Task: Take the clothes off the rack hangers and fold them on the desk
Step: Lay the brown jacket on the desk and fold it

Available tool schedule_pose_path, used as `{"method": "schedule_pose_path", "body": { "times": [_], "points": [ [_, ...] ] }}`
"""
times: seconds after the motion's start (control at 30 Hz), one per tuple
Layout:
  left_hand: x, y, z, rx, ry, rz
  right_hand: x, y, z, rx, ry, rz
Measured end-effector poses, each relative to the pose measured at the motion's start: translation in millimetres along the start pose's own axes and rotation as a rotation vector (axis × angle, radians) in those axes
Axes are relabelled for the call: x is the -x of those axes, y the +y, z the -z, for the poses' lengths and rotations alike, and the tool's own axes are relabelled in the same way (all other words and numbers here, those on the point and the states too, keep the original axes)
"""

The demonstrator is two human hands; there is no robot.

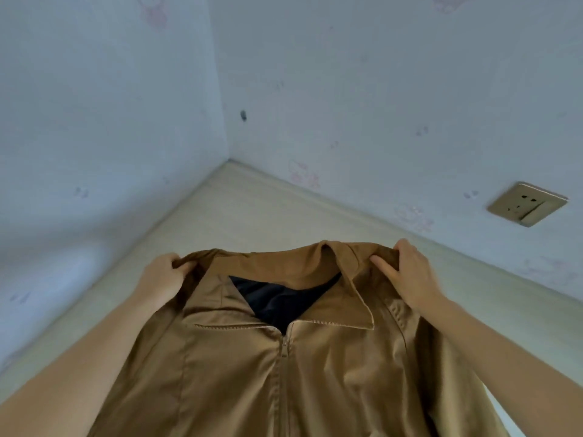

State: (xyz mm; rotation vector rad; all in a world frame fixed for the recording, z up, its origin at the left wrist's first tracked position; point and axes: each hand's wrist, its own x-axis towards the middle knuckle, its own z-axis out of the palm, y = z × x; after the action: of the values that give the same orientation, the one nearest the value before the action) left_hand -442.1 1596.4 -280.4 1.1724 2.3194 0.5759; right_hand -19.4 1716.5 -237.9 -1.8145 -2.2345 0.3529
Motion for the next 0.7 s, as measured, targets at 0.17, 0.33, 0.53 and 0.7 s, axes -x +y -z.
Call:
{"method": "schedule_pose_path", "body": {
  "times": [0.17, 0.33, 0.53, 0.7],
  "points": [
    [3, -26, -7, -0.169, 0.127, 0.050, -24, 0, -29, 0.046, -0.150, 0.192],
    [-55, -15, 20, -0.157, 0.328, -0.056, -94, -13, -50, -0.081, -0.144, 0.234],
    [-132, -14, -25, -0.206, 0.252, 0.002, -164, -37, -139, 0.152, -0.230, -0.113],
    [-100, -13, -70, -0.414, 0.310, -0.294, -129, -64, -144, 0.357, -0.027, 0.040]
  ]
}}
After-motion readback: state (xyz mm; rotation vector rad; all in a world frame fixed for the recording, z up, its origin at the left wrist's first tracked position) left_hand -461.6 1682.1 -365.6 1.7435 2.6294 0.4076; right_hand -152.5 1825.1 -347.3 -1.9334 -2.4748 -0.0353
